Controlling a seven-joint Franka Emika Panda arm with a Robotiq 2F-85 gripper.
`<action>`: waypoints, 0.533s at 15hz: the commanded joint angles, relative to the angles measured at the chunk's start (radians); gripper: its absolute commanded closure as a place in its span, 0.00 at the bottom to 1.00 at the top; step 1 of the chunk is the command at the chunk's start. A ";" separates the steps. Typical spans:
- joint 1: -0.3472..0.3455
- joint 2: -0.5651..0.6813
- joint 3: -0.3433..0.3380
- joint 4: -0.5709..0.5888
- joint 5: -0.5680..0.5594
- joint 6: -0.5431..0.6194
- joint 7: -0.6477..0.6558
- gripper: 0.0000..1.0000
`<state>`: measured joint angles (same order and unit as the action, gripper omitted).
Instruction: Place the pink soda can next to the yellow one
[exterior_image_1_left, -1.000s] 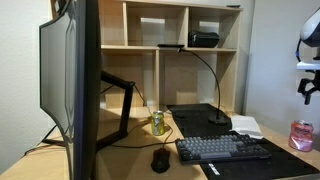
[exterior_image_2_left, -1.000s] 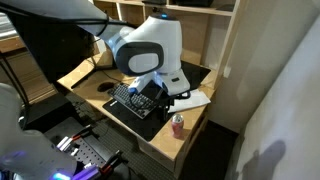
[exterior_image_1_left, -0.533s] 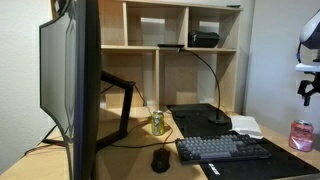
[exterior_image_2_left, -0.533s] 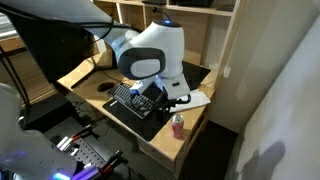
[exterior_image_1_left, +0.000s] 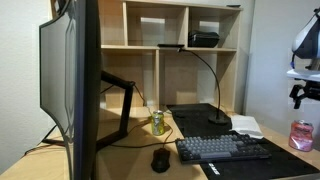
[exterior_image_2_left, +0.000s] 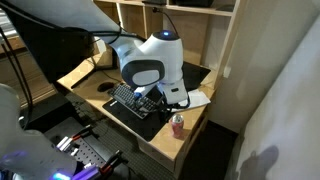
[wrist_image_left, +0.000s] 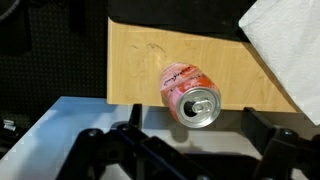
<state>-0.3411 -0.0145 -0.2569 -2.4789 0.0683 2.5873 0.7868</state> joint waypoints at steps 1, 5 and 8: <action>0.019 0.077 -0.015 -0.017 0.048 0.155 -0.002 0.00; 0.038 0.150 -0.003 -0.009 0.164 0.253 -0.032 0.00; 0.053 0.205 -0.007 0.017 0.219 0.302 -0.028 0.00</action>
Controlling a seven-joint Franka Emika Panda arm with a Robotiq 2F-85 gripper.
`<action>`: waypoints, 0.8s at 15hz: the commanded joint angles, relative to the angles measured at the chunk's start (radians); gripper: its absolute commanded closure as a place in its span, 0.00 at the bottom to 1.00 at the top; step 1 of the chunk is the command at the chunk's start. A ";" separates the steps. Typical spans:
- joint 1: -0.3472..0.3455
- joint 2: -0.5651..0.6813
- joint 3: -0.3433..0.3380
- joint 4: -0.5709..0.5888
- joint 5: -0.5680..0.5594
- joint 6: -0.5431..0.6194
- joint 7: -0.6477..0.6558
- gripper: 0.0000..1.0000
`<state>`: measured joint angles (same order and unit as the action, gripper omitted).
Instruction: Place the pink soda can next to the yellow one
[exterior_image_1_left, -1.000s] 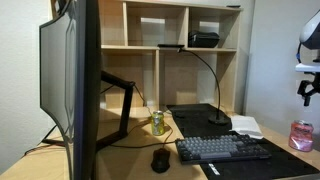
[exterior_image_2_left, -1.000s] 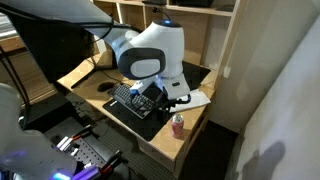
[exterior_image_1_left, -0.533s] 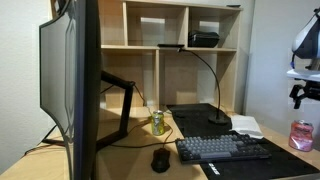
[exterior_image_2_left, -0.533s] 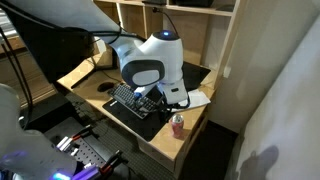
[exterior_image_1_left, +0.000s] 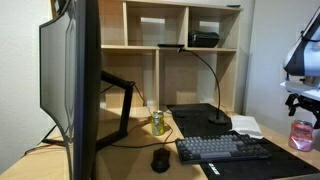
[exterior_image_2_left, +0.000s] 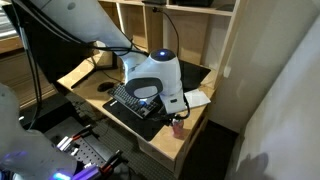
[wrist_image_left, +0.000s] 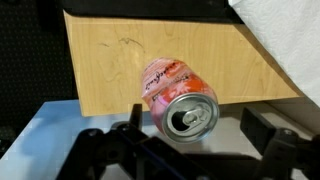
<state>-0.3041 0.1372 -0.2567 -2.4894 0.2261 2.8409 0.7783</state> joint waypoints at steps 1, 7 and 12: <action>0.017 0.065 -0.006 0.037 0.081 0.055 -0.023 0.00; 0.019 0.124 -0.011 0.061 0.114 0.057 -0.030 0.00; 0.007 0.146 0.002 0.074 0.165 0.047 -0.069 0.40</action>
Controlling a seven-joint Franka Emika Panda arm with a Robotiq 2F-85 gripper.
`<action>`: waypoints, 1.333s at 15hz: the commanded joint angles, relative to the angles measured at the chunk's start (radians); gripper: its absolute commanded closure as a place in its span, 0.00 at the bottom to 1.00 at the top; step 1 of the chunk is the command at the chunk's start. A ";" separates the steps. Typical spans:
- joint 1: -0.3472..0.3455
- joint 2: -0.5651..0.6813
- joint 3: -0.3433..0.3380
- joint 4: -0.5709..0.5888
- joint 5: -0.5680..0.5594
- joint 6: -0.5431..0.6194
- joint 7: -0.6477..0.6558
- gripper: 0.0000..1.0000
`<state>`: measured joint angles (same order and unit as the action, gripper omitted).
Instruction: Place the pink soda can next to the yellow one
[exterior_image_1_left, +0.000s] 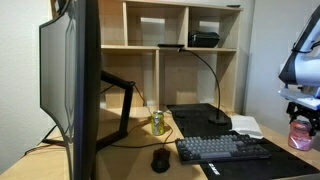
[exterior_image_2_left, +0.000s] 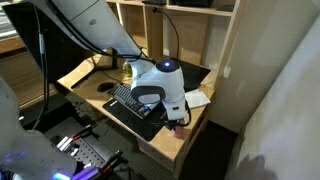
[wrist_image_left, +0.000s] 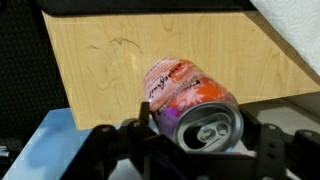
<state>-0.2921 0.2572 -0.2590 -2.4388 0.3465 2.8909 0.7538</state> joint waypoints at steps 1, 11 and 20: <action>-0.005 0.026 0.003 0.027 0.049 -0.004 -0.047 0.47; 0.045 -0.369 0.031 0.034 0.003 -0.383 -0.222 0.48; 0.117 -0.478 0.086 0.001 0.080 -0.498 -0.268 0.48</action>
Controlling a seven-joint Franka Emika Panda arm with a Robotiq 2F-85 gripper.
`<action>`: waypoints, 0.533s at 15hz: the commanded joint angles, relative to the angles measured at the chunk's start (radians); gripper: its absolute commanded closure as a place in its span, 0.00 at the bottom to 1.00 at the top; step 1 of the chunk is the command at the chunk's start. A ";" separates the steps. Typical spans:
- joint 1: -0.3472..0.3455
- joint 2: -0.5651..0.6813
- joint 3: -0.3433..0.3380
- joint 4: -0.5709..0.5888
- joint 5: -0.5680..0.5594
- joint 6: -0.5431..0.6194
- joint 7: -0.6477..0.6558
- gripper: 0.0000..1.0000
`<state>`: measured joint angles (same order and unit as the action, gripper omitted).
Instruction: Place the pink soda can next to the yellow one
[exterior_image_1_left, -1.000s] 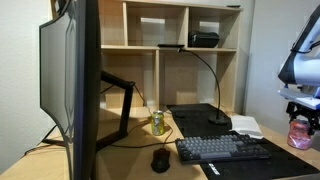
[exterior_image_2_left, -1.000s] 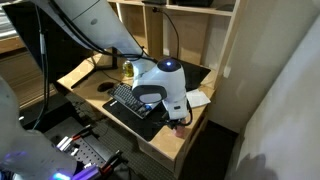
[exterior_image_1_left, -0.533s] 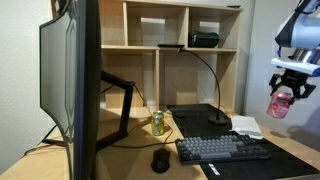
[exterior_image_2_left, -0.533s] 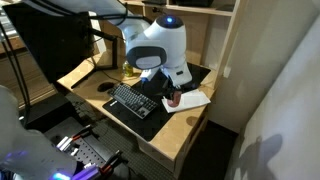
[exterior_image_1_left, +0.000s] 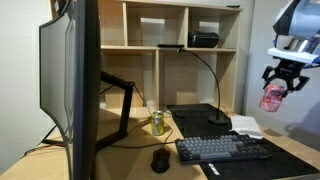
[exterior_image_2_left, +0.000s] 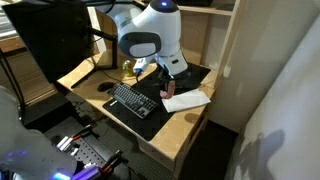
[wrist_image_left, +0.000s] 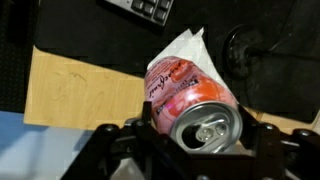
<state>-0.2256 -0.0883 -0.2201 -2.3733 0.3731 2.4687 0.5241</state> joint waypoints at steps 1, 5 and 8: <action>0.070 -0.160 0.062 -0.063 0.078 -0.111 -0.054 0.48; 0.186 -0.264 0.147 -0.044 0.198 -0.241 -0.055 0.48; 0.161 -0.237 0.161 -0.023 0.148 -0.200 -0.001 0.23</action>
<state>-0.0521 -0.3260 -0.0703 -2.3990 0.5185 2.2730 0.5253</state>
